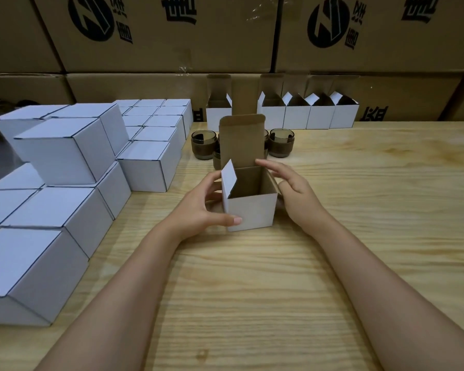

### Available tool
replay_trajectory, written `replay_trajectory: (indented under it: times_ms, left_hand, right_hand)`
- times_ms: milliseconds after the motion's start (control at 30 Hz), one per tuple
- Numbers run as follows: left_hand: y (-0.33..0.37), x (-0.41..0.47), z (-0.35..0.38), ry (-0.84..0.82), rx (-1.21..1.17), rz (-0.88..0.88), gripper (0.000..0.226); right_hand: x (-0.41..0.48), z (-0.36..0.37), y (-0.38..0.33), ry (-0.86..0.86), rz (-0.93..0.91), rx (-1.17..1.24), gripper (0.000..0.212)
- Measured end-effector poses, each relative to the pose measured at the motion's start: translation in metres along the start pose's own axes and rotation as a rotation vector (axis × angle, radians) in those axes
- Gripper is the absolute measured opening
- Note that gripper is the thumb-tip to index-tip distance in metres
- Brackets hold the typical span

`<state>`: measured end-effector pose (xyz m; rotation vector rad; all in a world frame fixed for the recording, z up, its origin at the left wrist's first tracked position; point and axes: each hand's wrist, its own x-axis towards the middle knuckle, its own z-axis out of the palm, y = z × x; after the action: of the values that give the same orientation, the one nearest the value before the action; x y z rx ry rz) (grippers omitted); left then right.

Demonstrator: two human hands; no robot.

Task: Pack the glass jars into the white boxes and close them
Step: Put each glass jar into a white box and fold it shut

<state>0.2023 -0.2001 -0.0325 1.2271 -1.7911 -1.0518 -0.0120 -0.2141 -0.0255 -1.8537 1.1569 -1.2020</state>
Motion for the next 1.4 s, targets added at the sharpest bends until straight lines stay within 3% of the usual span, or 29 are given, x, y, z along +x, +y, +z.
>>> replay_trajectory:
  times_ms: [133, 367, 567, 767, 900, 967, 1133, 1267, 1400]
  left_hand:
    - [-0.001, 0.001, 0.001, -0.01, -0.016, 0.012, 0.095]
    - [0.0, 0.0, 0.0, -0.04, -0.026, 0.022, 0.101]
    - [0.002, 0.0, 0.001, -0.03, -0.017, 0.08, 0.121]
    - [0.006, -0.001, 0.001, -0.044, -0.017, 0.108, 0.094]
    - [0.006, 0.0, 0.003, -0.026, -0.069, 0.093, 0.103]
    - [0.01, 0.001, 0.004, -0.039, -0.102, 0.081, 0.094]
    - [0.009, 0.001, 0.008, 0.002, -0.392, 0.059, 0.072]
    - [0.01, 0.005, 0.014, 0.097, -0.59, -0.011, 0.039]
    - [0.01, 0.002, 0.011, 0.123, -0.736, -0.012, 0.043]
  right_hand:
    - [0.003, 0.0, 0.004, -0.104, 0.043, 0.185, 0.064]
    - [0.008, 0.002, 0.012, -0.108, 0.063, 0.249, 0.057]
    - [0.009, 0.003, 0.015, -0.103, 0.07, 0.268, 0.055]
    - [0.01, 0.003, 0.016, -0.104, 0.075, 0.249, 0.054]
    - [0.01, 0.003, 0.017, -0.117, 0.084, 0.256, 0.055]
    - [0.01, 0.004, 0.017, -0.117, 0.086, 0.26, 0.056]
    - [0.01, 0.004, 0.019, -0.148, 0.093, 0.233, 0.059]
    - [0.01, 0.004, 0.019, -0.154, 0.098, 0.219, 0.06]
    - [0.009, 0.003, 0.02, -0.171, 0.104, 0.185, 0.061]
